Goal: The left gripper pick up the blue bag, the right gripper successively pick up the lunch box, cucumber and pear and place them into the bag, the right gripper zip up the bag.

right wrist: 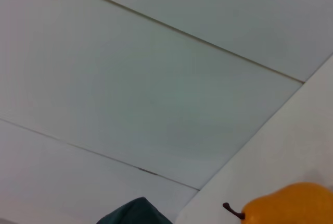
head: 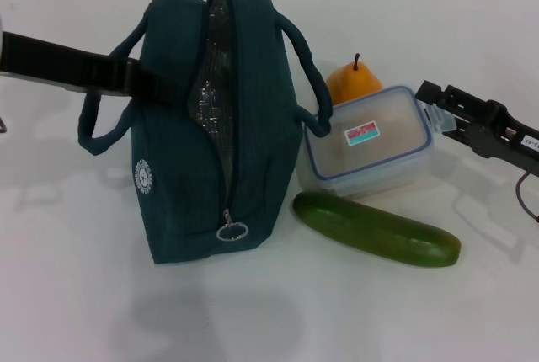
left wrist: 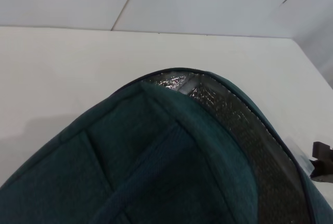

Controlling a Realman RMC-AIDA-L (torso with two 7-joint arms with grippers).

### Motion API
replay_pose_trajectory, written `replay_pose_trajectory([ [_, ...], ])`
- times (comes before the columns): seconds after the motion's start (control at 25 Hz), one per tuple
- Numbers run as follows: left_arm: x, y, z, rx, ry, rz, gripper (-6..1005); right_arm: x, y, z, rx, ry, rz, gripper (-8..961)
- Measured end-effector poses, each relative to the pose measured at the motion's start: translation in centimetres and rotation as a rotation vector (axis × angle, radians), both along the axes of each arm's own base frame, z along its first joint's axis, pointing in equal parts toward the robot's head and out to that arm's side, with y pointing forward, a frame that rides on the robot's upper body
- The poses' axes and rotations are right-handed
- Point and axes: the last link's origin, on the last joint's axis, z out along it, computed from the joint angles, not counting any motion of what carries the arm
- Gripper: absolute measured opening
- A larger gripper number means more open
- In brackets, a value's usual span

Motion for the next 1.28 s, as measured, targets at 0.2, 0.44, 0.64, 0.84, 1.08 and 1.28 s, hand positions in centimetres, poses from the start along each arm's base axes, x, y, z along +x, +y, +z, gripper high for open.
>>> replay_pose_trajectory([
  [0.2, -0.1, -0.03, -0.01, 0.0, 0.002, -0.006, 40, -0.22, 0.18, 0.04, -0.006, 0.021, -0.01, 643],
  [0.44, -0.17, -0.05, -0.01, 0.0, 0.006, -0.013, 40, -0.5, 0.25, -0.16, -0.011, 0.033, -0.009, 543],
  [0.64, -0.19, -0.05, -0.03, 0.0, 0.008, -0.021, 40, -0.58, 0.21, -0.29, -0.018, 0.04, -0.012, 544],
  [0.84, -0.21, -0.06, -0.09, -0.002, 0.008, -0.024, 40, -0.6, 0.25, -0.43, -0.026, 0.043, -0.02, 524],
  [1.08, -0.2, -0.06, -0.1, -0.002, 0.009, -0.03, 40, -0.72, 0.14, -0.65, -0.03, 0.058, -0.027, 401],
  [1.28, -0.23, -0.06, -0.05, 0.001, 0.01, -0.034, 40, -0.69, 0.13, -0.72, -0.031, 0.07, -0.04, 227],
])
